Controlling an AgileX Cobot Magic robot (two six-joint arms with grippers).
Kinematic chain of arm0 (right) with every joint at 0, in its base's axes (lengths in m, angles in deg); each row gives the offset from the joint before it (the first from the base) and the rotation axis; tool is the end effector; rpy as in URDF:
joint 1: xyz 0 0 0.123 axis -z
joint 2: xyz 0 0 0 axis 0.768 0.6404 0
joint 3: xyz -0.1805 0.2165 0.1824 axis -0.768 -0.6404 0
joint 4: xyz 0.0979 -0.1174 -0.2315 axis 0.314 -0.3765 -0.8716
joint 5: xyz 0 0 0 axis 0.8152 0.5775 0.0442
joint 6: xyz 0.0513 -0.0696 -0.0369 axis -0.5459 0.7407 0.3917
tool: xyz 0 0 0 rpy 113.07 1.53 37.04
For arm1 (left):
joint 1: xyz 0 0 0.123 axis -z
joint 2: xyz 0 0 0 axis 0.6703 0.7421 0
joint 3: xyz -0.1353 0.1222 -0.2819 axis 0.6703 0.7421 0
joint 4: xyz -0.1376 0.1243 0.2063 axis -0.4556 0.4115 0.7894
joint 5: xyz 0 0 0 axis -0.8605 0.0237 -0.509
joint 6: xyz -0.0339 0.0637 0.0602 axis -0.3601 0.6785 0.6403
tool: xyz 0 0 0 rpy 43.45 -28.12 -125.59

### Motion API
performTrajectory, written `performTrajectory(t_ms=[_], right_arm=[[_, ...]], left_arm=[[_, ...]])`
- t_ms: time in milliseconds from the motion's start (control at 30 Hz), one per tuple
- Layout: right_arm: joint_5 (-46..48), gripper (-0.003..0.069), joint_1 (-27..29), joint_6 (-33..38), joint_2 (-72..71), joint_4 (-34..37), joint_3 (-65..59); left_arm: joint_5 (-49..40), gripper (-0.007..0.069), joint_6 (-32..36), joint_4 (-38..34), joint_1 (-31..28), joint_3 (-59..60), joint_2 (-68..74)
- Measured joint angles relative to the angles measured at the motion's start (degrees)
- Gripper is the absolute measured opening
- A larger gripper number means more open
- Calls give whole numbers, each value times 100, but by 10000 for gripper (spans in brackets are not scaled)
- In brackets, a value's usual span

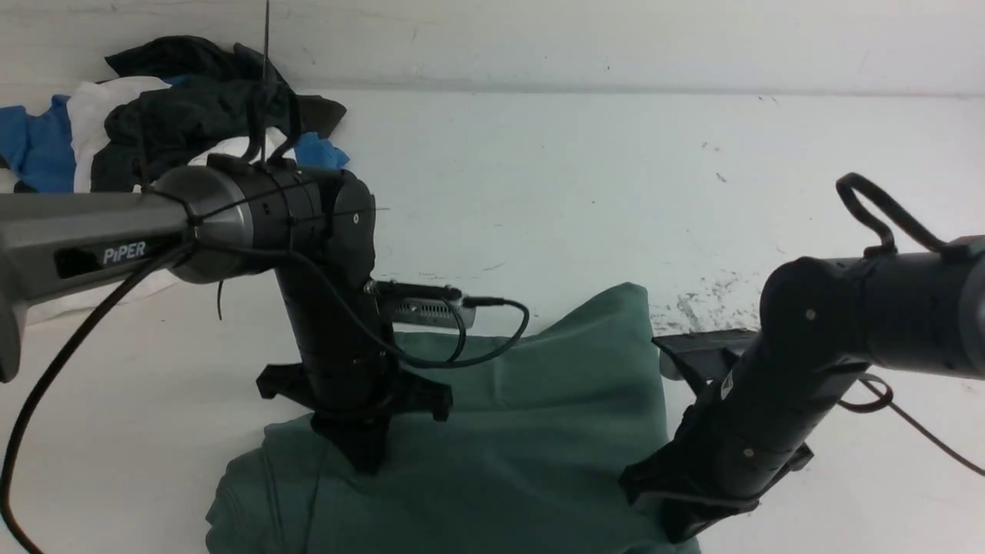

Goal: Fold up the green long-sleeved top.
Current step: Use the right arm to drag the right edge of the fabric to the left and folds it over the left edge

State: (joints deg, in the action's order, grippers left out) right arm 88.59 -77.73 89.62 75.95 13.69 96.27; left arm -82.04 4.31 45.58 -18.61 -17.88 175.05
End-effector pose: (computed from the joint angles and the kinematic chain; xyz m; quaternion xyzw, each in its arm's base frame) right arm 0.2840 0.1748 0.1857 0.1678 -0.9777 -0.1212 0.0362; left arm 0.3646 -0.1750 0.2088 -0.1064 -0.9907 0.0711 0.0450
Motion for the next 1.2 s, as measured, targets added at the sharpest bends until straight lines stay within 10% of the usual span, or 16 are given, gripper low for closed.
performTrajectory(t_ms=[667, 1200], right_arm=[[912, -14, 394, -68, -789, -385, 604], [1358, -14, 669, -498, -1048, -1367, 815]], left_arm=[[-558, -4, -414, 386, -725, 1302, -1676], [119, -3, -335, -281, -754, 412, 166]])
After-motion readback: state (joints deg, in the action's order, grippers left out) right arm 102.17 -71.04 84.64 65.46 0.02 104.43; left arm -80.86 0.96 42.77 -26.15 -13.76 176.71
